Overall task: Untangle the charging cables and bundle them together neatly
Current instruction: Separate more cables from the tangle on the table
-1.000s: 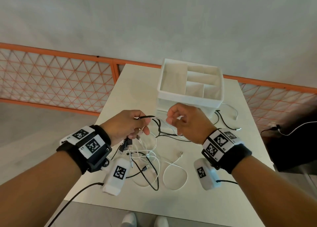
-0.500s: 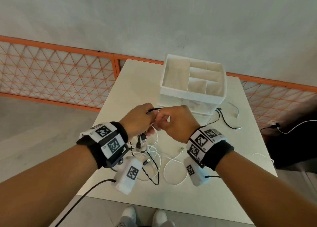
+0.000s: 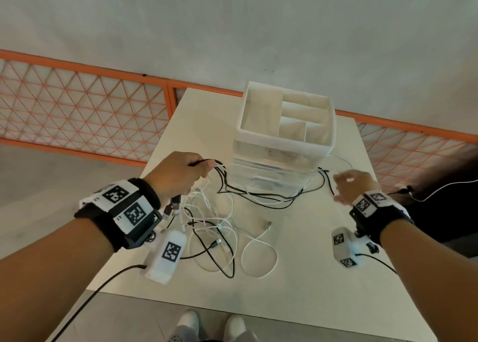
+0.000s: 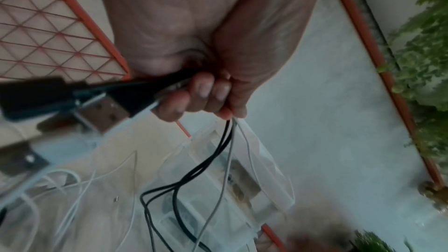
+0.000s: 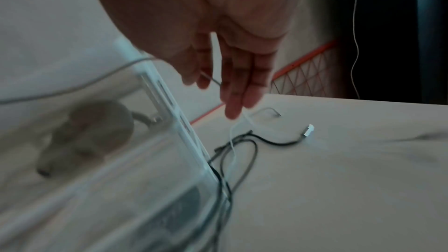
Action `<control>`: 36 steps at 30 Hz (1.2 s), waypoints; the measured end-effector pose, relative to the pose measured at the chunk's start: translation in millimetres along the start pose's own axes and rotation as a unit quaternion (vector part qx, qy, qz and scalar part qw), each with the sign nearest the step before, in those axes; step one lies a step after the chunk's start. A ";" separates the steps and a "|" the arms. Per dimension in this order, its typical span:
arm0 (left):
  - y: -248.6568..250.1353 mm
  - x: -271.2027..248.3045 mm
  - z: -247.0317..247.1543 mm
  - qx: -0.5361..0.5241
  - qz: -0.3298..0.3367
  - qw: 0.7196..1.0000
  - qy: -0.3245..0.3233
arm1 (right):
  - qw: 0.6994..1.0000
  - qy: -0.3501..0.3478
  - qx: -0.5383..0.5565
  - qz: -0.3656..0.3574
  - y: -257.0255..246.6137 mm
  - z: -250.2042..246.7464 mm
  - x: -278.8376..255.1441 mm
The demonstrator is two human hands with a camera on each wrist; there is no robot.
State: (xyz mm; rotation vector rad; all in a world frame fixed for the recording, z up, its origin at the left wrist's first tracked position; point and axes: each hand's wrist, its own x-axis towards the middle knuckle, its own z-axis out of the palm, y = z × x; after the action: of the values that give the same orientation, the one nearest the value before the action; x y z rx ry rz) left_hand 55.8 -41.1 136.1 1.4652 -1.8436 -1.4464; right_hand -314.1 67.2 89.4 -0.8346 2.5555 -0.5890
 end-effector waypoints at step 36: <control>24.2 -1.1 39.0 -0.131 0.048 0.989 -0.056 | 0.913 -0.166 -0.041 -0.372 -88.3 38.1 -92.3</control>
State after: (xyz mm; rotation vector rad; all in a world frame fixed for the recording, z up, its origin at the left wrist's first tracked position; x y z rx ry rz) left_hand 13.9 -23.2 141.8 1.1754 -1.6837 -1.6797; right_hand -186.2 49.7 122.5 -1.7886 1.9104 -0.4850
